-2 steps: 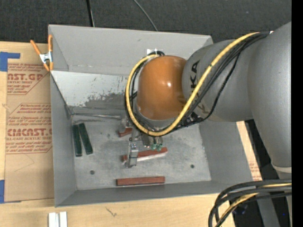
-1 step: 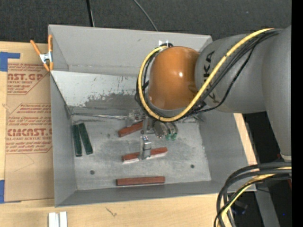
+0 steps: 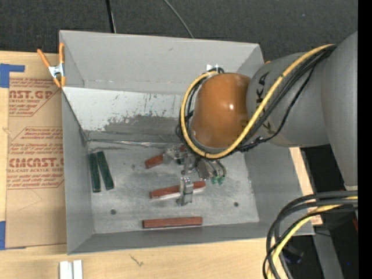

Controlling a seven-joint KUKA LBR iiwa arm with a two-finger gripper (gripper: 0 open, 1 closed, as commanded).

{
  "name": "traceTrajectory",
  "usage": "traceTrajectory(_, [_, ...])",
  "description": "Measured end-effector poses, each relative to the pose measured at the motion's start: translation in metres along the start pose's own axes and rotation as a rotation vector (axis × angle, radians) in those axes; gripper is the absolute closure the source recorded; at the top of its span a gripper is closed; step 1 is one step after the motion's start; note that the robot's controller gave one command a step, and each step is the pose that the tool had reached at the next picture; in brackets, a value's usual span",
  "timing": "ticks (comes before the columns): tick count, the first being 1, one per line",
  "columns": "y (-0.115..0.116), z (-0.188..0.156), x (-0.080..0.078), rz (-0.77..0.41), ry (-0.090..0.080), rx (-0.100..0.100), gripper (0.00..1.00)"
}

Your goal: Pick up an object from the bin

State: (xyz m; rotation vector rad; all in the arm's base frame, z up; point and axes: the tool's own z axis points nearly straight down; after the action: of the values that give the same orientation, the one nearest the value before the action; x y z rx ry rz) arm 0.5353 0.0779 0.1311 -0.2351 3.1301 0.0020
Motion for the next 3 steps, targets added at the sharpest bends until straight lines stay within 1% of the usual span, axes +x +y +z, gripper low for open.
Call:
traceTrajectory(1, [-0.0196,0.065,-0.0019,-0.039,0.006,0.0,0.0])
traceTrajectory(2, [-0.0122,0.0606,0.0022,0.008,0.002,-0.001,1.0])
traceTrajectory(3, [-0.0122,0.0606,0.0021,0.008,0.002,-0.001,1.0])
